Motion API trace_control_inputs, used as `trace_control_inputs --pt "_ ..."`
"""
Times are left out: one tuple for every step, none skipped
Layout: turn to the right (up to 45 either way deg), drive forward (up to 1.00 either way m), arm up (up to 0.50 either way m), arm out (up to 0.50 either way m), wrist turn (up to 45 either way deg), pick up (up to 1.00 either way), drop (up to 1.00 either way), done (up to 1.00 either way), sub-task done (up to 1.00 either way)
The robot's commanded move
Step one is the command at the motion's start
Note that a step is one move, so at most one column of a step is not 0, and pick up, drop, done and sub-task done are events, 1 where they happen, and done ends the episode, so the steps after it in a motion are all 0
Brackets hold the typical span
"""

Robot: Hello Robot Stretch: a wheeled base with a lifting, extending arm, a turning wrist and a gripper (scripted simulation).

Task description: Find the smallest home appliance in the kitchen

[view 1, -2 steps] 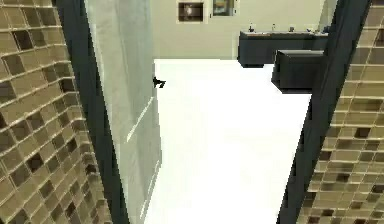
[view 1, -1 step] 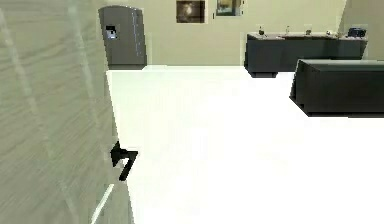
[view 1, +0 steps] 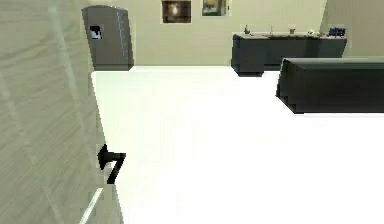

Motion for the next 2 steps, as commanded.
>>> trace_control_inputs --pt "0.0 0.85 0.00 0.00 0.0 0.00 0.00 0.00 0.00" --pt "-15.0 0.00 0.00 0.00 0.0 0.00 0.00 0.00 0.00"
